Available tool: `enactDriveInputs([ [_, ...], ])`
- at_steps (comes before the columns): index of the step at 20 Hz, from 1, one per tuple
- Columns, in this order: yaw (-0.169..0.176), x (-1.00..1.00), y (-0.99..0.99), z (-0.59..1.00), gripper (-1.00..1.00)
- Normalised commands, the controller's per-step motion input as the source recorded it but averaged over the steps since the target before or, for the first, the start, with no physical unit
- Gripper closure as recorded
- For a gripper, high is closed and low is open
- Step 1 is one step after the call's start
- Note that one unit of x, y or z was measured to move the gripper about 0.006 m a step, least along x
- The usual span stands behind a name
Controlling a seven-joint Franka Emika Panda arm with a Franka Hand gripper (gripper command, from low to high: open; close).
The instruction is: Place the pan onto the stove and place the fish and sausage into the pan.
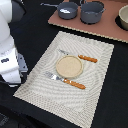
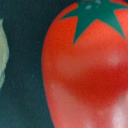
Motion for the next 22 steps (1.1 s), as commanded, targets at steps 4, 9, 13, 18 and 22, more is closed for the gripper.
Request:
enactDriveInputs([
  [4,0.0,0.25,0.0,0.0,1.0],
  [9,0.0,0.18,0.0,-0.01,1.0],
  [13,0.001,0.22,0.04,0.1,1.0],
  [18,-0.025,0.65,0.67,0.96,1.0],
  [22,0.0,0.52,0.92,1.0,1.0],
])
